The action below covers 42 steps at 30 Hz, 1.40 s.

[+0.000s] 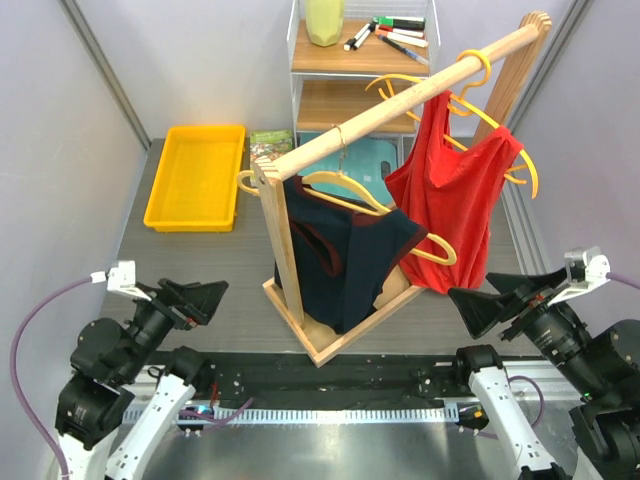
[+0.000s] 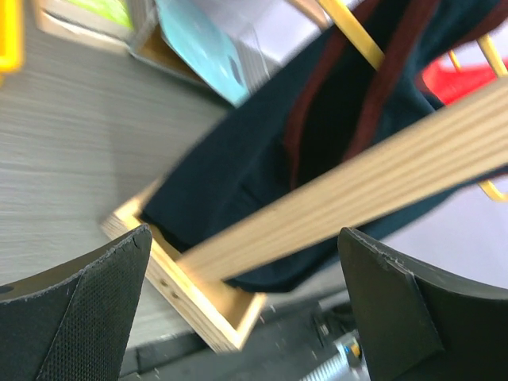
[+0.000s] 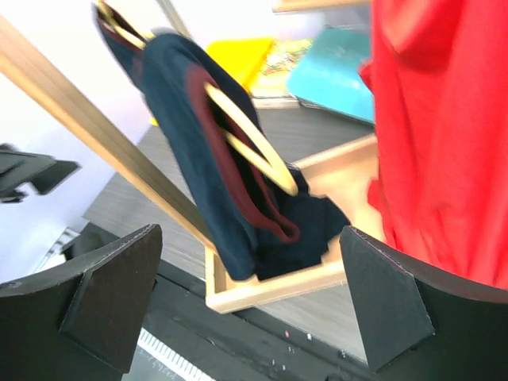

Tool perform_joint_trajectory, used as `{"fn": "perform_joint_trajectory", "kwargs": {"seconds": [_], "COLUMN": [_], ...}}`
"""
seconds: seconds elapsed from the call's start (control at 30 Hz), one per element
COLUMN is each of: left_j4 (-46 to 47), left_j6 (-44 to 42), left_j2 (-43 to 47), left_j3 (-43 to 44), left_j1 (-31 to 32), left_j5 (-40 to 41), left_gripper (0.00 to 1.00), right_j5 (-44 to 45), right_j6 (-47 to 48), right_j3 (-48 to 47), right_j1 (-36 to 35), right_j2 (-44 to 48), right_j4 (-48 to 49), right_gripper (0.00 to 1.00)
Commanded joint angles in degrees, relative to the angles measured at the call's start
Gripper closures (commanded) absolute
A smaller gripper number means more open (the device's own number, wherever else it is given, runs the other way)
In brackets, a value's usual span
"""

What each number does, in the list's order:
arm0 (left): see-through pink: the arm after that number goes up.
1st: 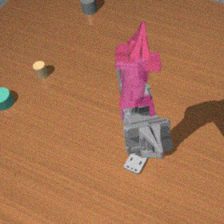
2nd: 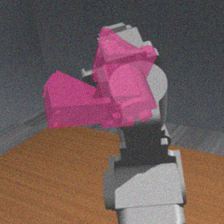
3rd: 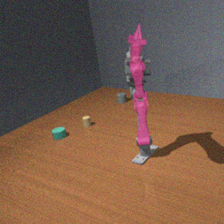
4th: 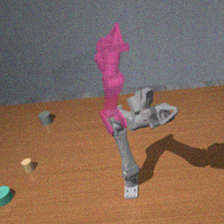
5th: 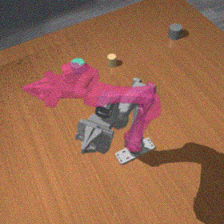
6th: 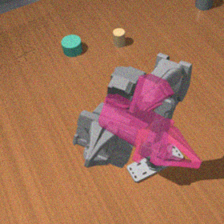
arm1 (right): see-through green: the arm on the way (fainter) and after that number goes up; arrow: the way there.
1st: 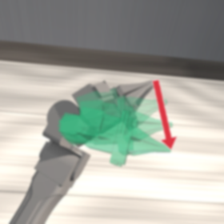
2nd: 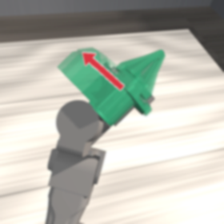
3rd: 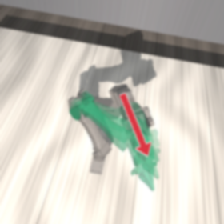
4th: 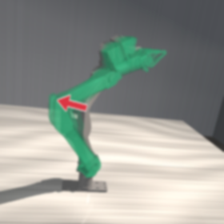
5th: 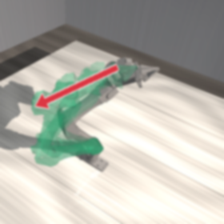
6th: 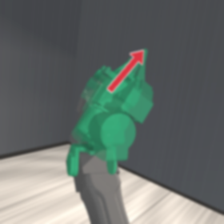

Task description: Remove the tank top from the hanger

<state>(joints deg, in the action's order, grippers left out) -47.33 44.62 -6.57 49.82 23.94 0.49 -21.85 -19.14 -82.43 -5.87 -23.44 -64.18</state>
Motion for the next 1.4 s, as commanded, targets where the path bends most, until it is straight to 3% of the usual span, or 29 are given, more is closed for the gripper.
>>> {"fn": "perform_joint_trajectory", "kwargs": {"seconds": [0.0,0.27,0.4,0.67,0.8,1.03,1.2,1.37], "left_j4": [0.66,8.13,6.91,4.09,3.74,2.95,2.6,1.81], "left_j6": [-0.67,-1.73,-3.13,-5.51,-5.51,-5.51,-5.51,-4.98], "left_j2": [-6.43,-8.63,-10.74,-10.83,-11.19,-12.15,-12.68,-14.43], "left_j3": [3.17,3.88,5.37,7.66,7.83,10.29,12.22,14.07], "left_j1": [-0.04,0.05,-0.04,0.05,0.05,-0.04,0.05,0.05], "left_j5": [-12.78,-22.72,-25.53,-24.22,-24.22,-23.87,-23.96,-23.87], "left_gripper": [0.0,0.0,0.0,0.0,0.0,0.0,0.0,0.01], "right_j5": [-6.97,-15.06,-24.97,-32.38,-35.45,-35.2,-30.29,-27.11], "right_j6": [3.05,8.15,6.84,3.15,-1.86,-3.98,0.66,1.47], "right_j3": [-4.66,-1.24,2.18,2.63,2.71,0.61,-3.08,-3.52], "right_j1": [0.24,0.33,0.24,0.16,-0.02,-4.58,-8.8,-11.35], "right_j2": [-5.82,-11.62,-14.87,-20.76,-23.75,-29.11,-32.27,-33.77], "right_j4": [6.87,19.08,27.5,34.29,38.94,38.7,30.9,28.15], "right_gripper": [0.0,0.03,0.1,0.15,0.24,0.34,0.35,0.49]}}
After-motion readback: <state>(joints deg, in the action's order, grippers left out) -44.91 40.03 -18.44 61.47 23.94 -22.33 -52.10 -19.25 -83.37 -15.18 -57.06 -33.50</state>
